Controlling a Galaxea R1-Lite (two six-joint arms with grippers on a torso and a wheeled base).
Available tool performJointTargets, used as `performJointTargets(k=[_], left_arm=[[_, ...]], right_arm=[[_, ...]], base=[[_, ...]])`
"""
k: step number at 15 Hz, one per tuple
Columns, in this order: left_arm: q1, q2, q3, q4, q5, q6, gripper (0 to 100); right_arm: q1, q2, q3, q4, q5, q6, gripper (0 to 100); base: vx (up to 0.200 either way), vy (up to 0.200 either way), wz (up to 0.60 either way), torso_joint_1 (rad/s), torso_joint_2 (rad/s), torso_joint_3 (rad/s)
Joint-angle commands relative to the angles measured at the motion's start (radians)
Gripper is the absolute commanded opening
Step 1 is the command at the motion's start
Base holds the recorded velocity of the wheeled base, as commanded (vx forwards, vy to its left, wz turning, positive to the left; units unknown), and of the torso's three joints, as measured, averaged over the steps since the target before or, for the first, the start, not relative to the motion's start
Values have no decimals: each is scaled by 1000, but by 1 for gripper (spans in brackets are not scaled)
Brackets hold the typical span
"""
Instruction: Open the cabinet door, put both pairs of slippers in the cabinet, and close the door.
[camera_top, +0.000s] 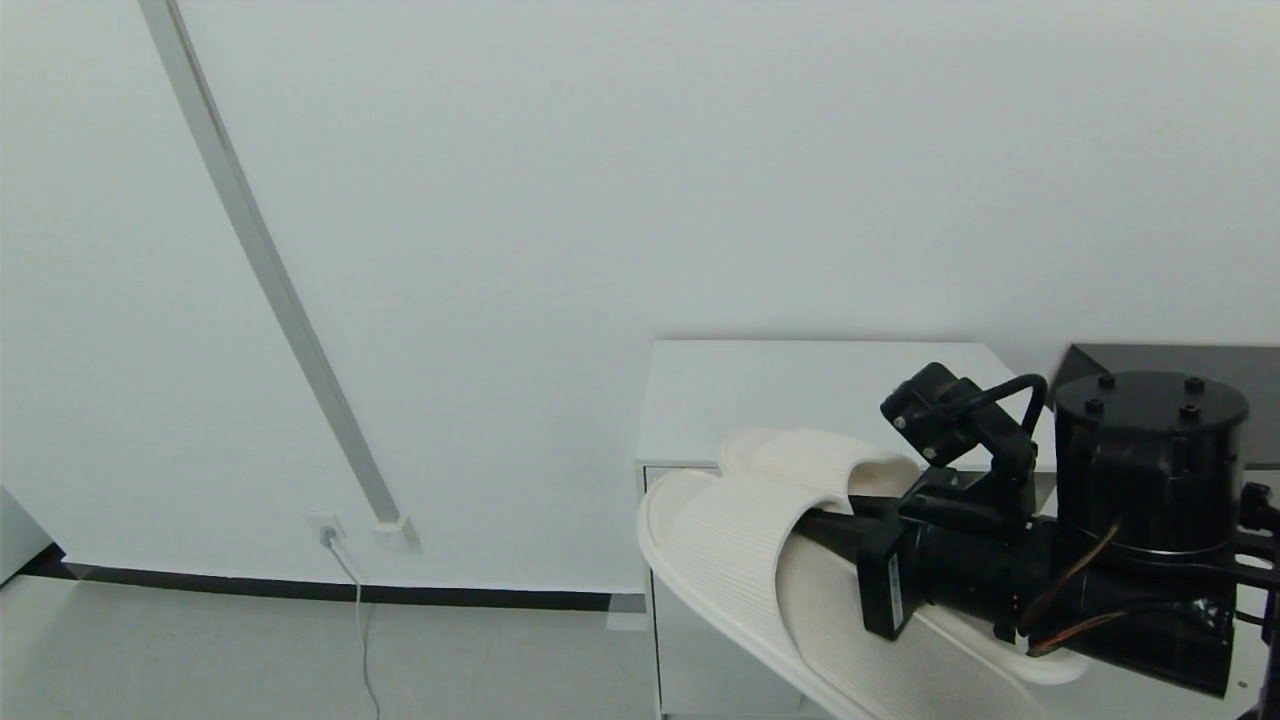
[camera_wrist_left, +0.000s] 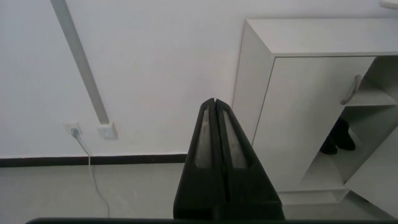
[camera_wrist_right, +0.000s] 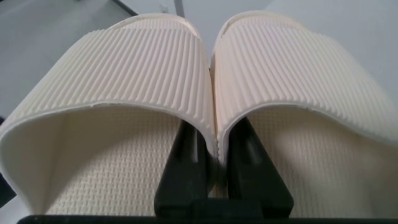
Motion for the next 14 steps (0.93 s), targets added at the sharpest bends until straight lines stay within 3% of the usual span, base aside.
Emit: performJointTargets(k=[1, 14], left_arm=[[1, 0, 0, -1, 0, 0, 0], [1, 0, 0, -1, 0, 0, 0]], right_arm=[[-3, 7, 0, 0, -1, 0, 0], [-3, 10, 6, 0, -3, 0, 0]], base=[[0, -200, 0, 7, 2, 2], [0, -200, 0, 3, 2, 3]])
